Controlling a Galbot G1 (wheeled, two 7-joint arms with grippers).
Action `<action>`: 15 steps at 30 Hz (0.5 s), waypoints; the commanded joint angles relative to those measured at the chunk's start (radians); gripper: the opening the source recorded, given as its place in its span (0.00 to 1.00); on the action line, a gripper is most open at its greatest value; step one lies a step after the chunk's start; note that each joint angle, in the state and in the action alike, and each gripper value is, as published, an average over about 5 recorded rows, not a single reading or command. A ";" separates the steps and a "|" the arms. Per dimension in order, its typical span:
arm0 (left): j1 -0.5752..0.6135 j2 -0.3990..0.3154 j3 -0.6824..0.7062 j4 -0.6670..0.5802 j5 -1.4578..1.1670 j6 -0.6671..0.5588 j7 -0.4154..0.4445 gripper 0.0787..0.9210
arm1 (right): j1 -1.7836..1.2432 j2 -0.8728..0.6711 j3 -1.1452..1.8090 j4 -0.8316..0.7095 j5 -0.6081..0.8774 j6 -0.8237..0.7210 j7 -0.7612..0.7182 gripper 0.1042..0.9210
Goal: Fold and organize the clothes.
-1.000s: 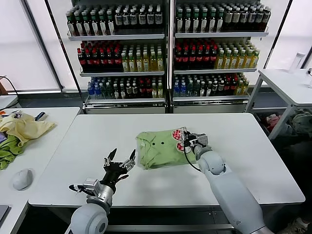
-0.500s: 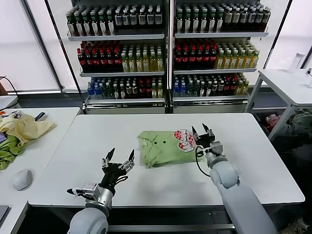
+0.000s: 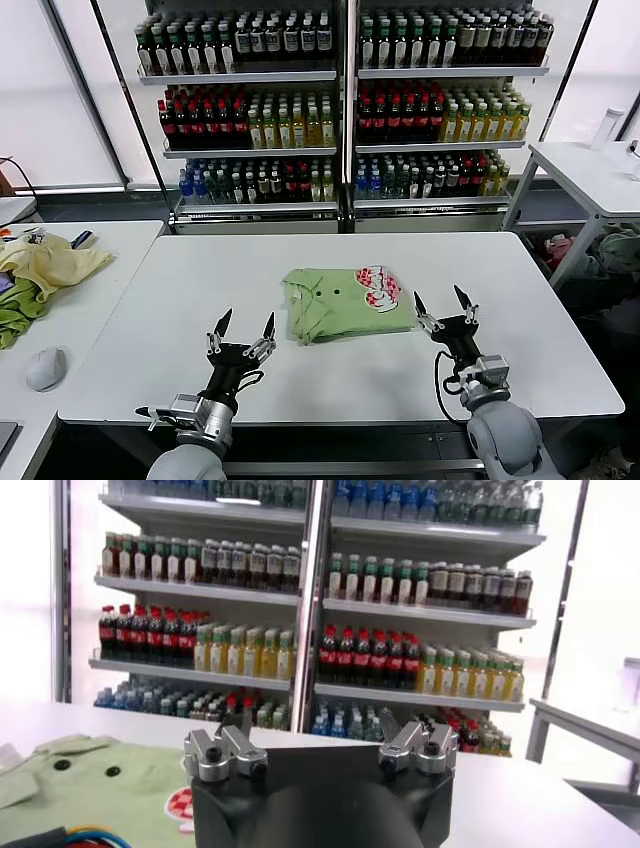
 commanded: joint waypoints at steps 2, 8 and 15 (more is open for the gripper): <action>0.058 -0.014 -0.024 -0.010 0.074 -0.032 -0.005 0.88 | -0.176 0.018 0.084 0.137 -0.085 0.093 -0.004 0.88; 0.085 -0.019 -0.083 -0.024 0.093 -0.043 -0.006 0.88 | -0.169 0.010 0.074 0.136 -0.094 0.060 0.032 0.88; 0.114 -0.018 -0.112 -0.041 0.079 -0.042 -0.002 0.88 | -0.144 0.004 0.048 0.140 -0.049 0.036 0.064 0.88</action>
